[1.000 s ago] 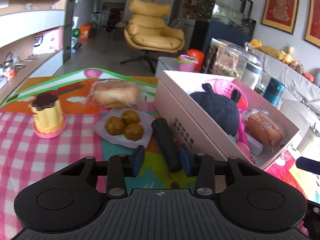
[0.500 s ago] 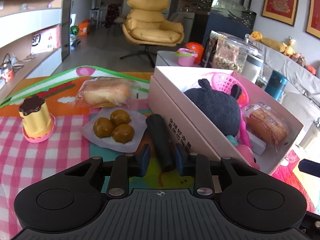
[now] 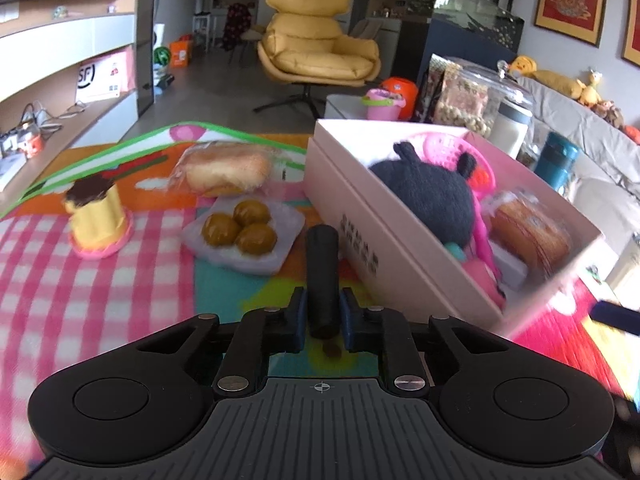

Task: Organize objects
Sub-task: 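Grasp the black stick beside the pink box with the left tool, then grasp the yellow pudding toy with the right tool while the left tool holds the black stick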

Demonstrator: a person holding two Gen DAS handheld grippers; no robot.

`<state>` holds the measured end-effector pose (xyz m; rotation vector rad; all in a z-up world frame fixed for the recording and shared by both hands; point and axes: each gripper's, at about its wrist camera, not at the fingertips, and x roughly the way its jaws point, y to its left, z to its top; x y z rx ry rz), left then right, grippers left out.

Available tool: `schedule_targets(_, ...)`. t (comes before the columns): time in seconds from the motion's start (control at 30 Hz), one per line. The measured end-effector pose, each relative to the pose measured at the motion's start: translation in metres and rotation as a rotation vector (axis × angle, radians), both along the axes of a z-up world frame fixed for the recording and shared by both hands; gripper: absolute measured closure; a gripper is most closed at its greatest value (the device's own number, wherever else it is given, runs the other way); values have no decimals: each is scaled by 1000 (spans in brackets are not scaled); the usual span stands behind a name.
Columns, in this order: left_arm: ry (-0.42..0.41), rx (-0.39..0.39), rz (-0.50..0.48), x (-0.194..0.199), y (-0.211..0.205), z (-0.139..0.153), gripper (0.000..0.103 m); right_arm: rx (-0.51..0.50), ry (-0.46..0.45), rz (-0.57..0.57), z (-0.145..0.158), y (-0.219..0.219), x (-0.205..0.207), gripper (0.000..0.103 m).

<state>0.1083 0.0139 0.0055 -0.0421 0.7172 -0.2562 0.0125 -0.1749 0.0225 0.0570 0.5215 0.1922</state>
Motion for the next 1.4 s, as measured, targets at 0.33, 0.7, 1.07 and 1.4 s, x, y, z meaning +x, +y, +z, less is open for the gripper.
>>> schedule_targets(0.33, -11, 89, -74, -37, 3, 0, 80, -17, 8, 0, 0, 4, 1, 0)
schedule_targets(0.7, -28, 61, -16, -27, 3, -2, 81, 6, 27, -9, -2, -1, 3, 0)
schedule_targets(1.07, -60, -24, 211, -84, 108, -4, 81, -100, 59, 3, 5, 22, 8, 0)
schedule_targets(1.4, -69, -201, 247, -97, 145, -9, 81, -189, 63, 300, 65, 165, 86, 0)
